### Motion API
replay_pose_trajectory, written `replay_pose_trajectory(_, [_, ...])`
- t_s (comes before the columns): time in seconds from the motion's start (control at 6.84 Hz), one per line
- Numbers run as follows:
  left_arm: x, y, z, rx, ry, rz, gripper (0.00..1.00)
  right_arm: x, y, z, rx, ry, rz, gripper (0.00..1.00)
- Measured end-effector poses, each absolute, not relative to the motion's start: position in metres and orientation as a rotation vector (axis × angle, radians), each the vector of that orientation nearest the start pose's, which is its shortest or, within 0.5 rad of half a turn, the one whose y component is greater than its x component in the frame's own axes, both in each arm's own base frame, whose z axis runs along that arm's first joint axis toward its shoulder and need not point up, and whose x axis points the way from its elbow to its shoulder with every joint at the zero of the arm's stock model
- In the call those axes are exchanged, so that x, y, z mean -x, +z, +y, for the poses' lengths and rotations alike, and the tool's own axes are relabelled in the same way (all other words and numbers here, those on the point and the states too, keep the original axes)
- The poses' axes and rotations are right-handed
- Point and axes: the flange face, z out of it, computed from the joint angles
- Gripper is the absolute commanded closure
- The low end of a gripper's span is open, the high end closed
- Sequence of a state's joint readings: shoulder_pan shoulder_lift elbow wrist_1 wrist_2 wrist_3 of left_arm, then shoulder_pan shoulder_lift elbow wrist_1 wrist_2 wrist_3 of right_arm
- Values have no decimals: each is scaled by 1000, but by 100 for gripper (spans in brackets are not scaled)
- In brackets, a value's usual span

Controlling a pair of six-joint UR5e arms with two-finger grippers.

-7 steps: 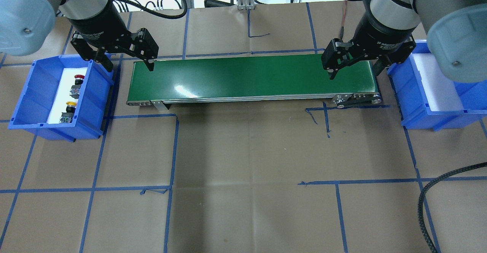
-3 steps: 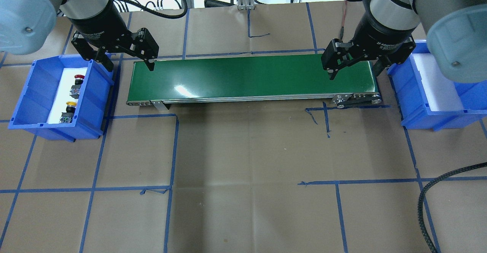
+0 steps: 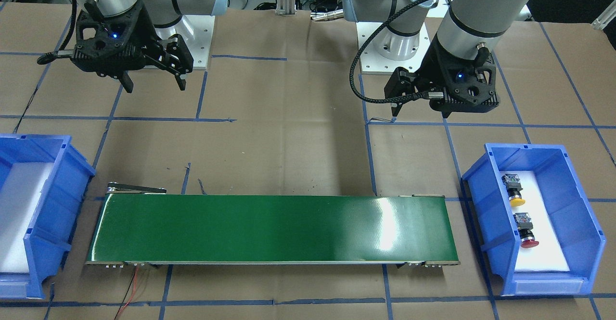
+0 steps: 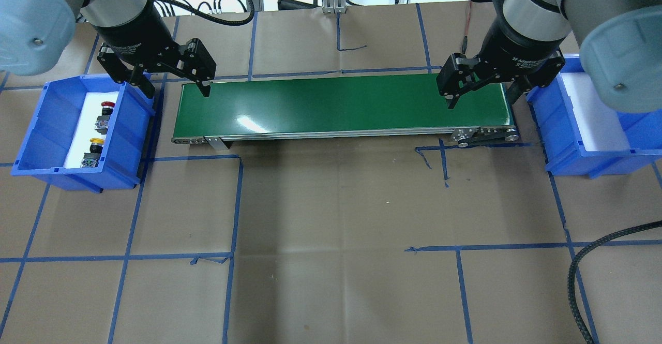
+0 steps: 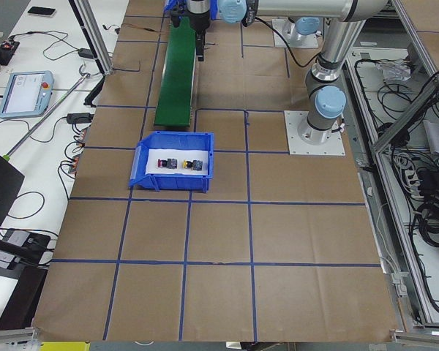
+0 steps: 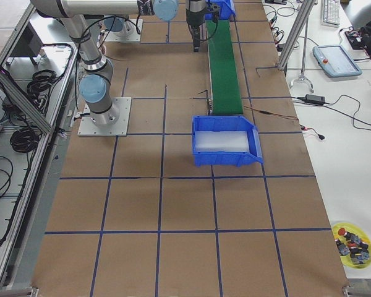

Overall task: Transport two buttons from left to right
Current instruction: 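Move the left gripper from the conveyor over the blue bin beside it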

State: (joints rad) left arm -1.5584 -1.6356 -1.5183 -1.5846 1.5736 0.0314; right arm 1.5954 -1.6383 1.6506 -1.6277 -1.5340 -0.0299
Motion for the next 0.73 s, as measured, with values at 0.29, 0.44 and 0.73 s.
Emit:
replay_pose_trajectory(0.29, [121,479,-521,-45,31,3135,0,-148,487,-464,85,-69,3103,0])
replay_pose_trajectory(0.44, [113,479,-526,-64,11,3135,0,-148,486,-464,86,-68,3103,0])
replay_pose_trajectory(0.73, [52,472,-546,-66,5,3141,0,-148,487,-464,85,-69,3104,0])
